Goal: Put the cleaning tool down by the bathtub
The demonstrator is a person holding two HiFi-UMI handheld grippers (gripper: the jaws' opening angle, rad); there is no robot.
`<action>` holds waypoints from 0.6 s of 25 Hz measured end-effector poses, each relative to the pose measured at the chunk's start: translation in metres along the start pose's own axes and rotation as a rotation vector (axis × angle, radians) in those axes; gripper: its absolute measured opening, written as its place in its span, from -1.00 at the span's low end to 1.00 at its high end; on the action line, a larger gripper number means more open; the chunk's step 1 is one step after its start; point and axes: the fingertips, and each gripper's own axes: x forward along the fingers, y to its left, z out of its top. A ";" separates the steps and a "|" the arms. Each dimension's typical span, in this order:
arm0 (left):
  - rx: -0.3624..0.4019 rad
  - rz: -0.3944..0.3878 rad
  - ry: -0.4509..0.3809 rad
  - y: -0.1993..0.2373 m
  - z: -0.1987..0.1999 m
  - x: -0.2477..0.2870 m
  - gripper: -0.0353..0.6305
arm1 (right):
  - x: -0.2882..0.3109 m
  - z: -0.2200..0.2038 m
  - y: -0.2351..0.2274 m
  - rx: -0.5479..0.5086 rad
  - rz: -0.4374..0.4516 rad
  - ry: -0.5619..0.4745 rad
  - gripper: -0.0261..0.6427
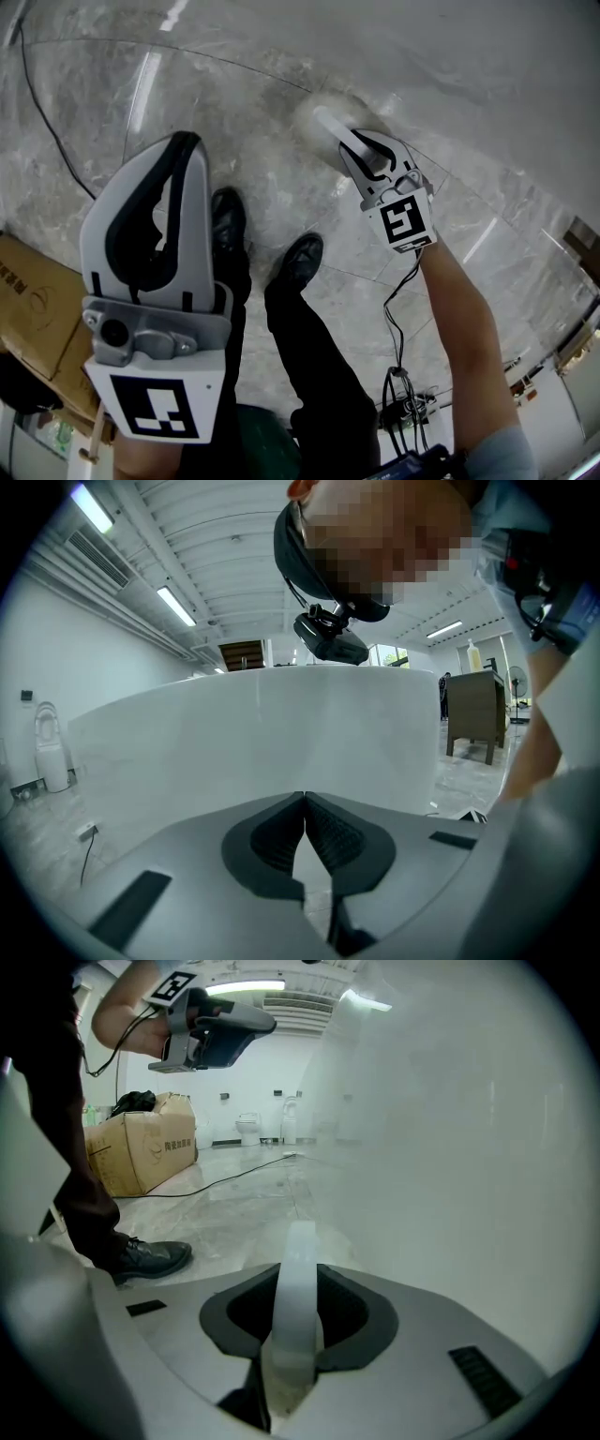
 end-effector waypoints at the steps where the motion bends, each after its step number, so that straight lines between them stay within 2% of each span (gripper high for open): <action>1: 0.002 0.001 0.000 0.000 0.000 0.000 -0.84 | 0.001 -0.002 0.000 -0.008 0.002 0.002 -0.61; 9: -0.001 -0.006 -0.004 0.001 -0.007 0.006 -0.84 | 0.017 -0.011 -0.013 -0.029 -0.011 0.017 -0.60; 15: 0.006 -0.019 -0.007 0.001 -0.004 0.015 -0.84 | 0.022 -0.017 -0.023 -0.005 -0.019 0.029 -0.51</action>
